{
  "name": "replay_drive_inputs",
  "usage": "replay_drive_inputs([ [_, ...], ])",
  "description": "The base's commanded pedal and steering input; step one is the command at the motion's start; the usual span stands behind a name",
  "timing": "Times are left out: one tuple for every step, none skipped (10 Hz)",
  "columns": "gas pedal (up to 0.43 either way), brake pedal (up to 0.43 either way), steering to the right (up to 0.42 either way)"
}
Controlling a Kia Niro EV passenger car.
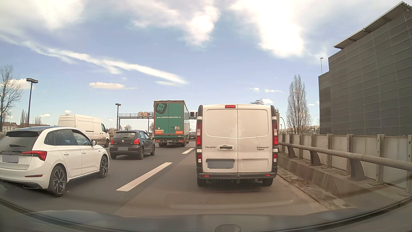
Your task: Follow the waypoints while adhering to traffic rules and regulations
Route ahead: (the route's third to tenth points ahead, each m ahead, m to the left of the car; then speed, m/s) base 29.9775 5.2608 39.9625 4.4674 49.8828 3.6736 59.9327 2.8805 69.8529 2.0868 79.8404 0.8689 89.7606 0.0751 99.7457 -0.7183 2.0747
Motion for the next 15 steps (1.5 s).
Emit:
replay_drive_inputs([
  [0.028, 0.0, 0.0],
  [0.028, 0.0, 0.0],
  [0.028, 0.0, 0.0],
  [0.039, 0.0, 0.001],
  [0.059, 0.0, 0.002],
  [0.067, 0.0, 0.002],
  [0.079, 0.0, 0.002],
  [0.079, 0.0, 0.002],
  [0.079, 0.0, 0.002],
  [0.079, 0.0, 0.002],
  [0.079, 0.0, 0.002],
  [0.079, 0.0, 0.002],
  [0.079, 0.0, 0.002],
  [0.079, 0.0, 0.003],
  [0.079, 0.0, 0.004],
])
